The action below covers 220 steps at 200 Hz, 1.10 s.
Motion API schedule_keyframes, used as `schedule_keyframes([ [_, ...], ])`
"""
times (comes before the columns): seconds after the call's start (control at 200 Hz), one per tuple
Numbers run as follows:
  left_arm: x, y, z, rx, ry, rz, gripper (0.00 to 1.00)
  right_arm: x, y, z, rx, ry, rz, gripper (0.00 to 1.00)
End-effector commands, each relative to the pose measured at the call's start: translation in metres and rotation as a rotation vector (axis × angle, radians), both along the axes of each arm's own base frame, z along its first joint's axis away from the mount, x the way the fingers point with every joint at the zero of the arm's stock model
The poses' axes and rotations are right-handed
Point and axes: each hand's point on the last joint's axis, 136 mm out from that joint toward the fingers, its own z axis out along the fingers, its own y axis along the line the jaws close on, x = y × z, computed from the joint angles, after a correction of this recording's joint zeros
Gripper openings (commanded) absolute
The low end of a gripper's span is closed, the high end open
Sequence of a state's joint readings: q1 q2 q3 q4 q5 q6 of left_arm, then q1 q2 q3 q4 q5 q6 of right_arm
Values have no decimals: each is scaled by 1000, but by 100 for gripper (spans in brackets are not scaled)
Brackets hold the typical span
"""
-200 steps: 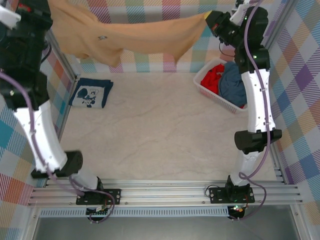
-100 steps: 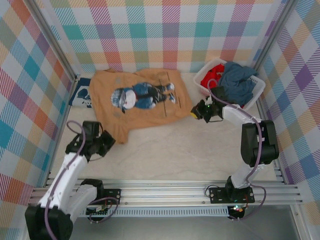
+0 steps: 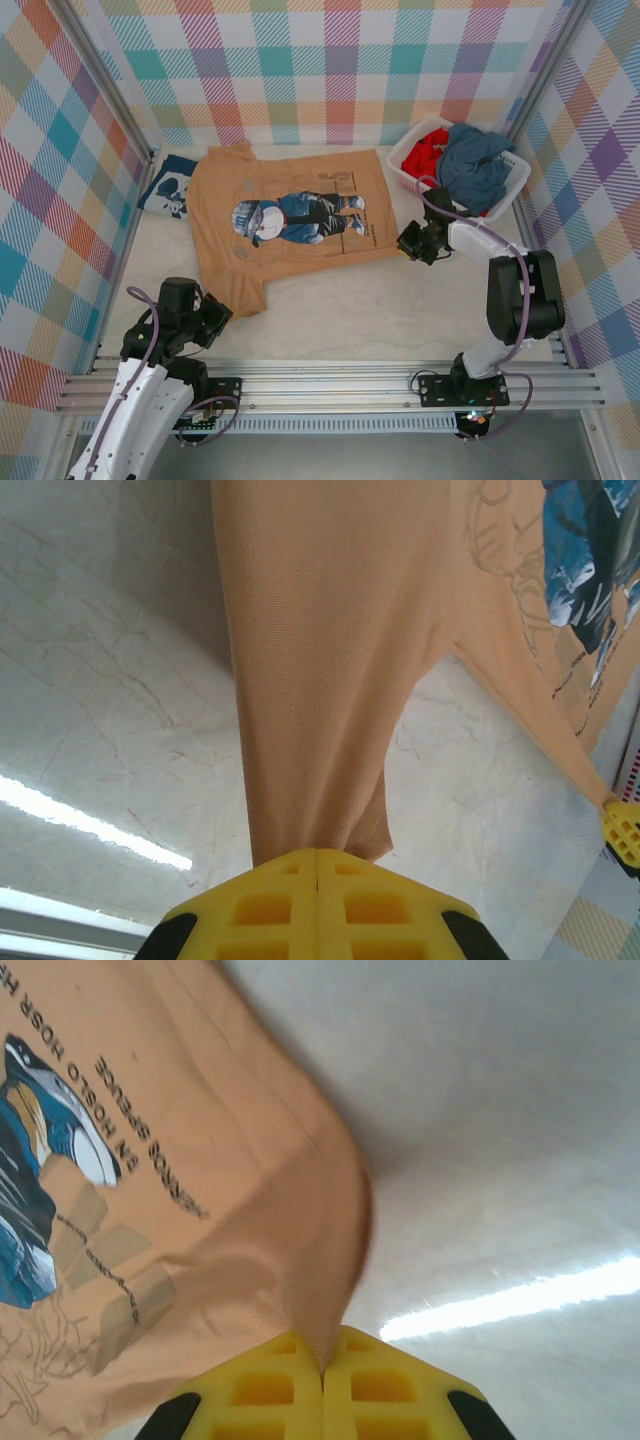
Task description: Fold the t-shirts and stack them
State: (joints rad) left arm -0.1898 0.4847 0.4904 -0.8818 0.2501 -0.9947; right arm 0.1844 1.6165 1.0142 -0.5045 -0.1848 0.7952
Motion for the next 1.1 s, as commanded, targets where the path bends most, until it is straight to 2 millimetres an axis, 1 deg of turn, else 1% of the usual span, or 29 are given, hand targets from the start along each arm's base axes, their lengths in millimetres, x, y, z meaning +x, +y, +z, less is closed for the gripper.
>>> schedule_keyframes([
  [0.0,-7,-5,-4,-16,44,-22,0,-21,-16,7,-83,16,-19,0],
  [0.11,0,-7,3,-2,27,-48,0,-36,-34,13,-163,30,-56,0],
  [0.195,2,-11,3,10,38,-82,0,-44,-43,15,-192,34,-73,0],
  [0.27,3,-12,2,21,39,-103,0,-47,-41,13,-176,39,-70,0],
  [0.35,3,-10,0,42,43,-103,0,-49,-34,8,-139,55,-55,0],
  [0.405,2,-7,1,58,46,-95,0,-53,-33,4,-133,82,-56,0],
  [0.465,1,-4,1,70,48,-83,0,-61,-39,1,-161,115,-82,0],
  [0.575,-1,-1,0,93,63,-79,0,-73,-52,2,-219,136,-123,0],
  [0.675,-4,4,-1,123,78,-68,0,-77,-48,-3,-194,158,-115,0],
  [0.84,-4,-1,-1,94,75,-75,0,-93,-42,-15,-166,233,-129,0],
  [0.955,-9,0,-2,116,85,-88,0,-106,-45,-18,-176,278,-148,0],
  [1.095,-15,2,-7,138,105,-98,0,-121,-40,-19,-155,302,-150,0],
])
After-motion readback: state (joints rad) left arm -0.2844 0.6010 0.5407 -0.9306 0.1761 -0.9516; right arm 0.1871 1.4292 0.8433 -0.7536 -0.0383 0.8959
